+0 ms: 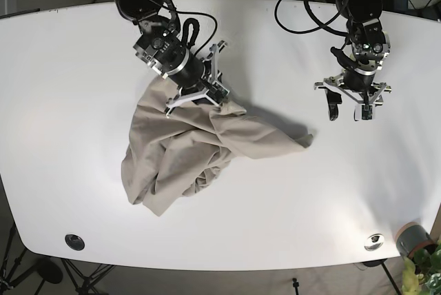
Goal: Fold the T-shirt properly
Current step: 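Lift the held shirt edge with the right gripper and pull it back, then grasp the shirt edge with the left gripper beside the right gripper, then stretch the shirt edge apart with both grippers and lay it flat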
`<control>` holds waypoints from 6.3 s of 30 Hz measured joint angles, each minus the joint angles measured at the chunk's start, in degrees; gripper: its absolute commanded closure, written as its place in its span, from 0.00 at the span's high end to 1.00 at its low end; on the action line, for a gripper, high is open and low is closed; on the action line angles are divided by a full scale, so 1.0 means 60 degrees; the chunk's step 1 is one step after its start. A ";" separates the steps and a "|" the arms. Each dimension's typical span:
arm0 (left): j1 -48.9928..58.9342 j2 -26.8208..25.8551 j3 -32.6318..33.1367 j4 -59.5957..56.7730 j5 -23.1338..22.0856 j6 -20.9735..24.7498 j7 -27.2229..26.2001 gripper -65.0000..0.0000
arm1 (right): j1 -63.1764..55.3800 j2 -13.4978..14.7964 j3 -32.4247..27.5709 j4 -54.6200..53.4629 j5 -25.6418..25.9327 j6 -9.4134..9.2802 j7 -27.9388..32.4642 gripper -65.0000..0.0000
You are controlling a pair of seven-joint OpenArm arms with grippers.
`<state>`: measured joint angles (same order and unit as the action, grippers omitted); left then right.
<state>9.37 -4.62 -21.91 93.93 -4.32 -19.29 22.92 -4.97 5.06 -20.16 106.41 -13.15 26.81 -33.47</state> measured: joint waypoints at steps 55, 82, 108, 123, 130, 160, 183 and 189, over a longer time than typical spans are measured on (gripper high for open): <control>-0.0535 0.0452 0.4091 0.0444 0.0007 0.0062 0.0007 0.53 | 1.2874 -0.0612 -0.0149 -0.3209 0.0204 0.1330 -0.1628 0.00; -0.3060 0.0922 0.6171 -0.3982 0.0047 0.1315 -0.0871 0.53 | 1.2866 -0.0579 -0.0058 -0.3231 0.0153 0.1351 -0.1683 0.00; -0.4484 0.1344 0.6430 -0.6615 0.0000 0.1785 -0.1982 0.49 | 1.2870 -0.0579 -0.0051 -0.3177 0.0182 0.1355 -0.1654 0.00; -0.4488 0.0885 0.6430 -0.6699 -0.0219 0.1632 -0.2047 0.00 | 1.2866 -0.0364 -0.0051 -0.3177 0.0182 0.1351 -0.1643 0.00; -0.4116 0.0430 0.5362 -0.6007 -0.0135 0.1588 -0.1566 0.00 | 1.2866 -0.0149 -0.0051 -0.3187 0.0193 0.1341 -0.1628 0.00; -0.6437 -0.1708 -0.0047 -0.2437 -0.0022 -0.0353 0.3636 0.00 | 1.2801 0.0721 0.1971 -0.7450 0.0186 0.1300 0.0554 0.00; -0.8903 -0.2630 -0.0219 -0.0568 -0.0011 -0.0627 0.5967 0.00 | 1.1792 0.1137 0.4025 -0.6706 0.0131 0.1475 0.0459 0.00; -0.8411 -0.2630 -0.0659 -0.0528 -0.0022 -0.0652 0.5982 0.00 | 1.0837 0.1144 0.4878 -0.6178 0.0036 0.1774 -0.0135 0.00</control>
<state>-41.10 -20.40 -25.87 90.76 -4.45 -23.20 58.81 60.05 11.92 9.10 69.34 -12.93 37.45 -34.28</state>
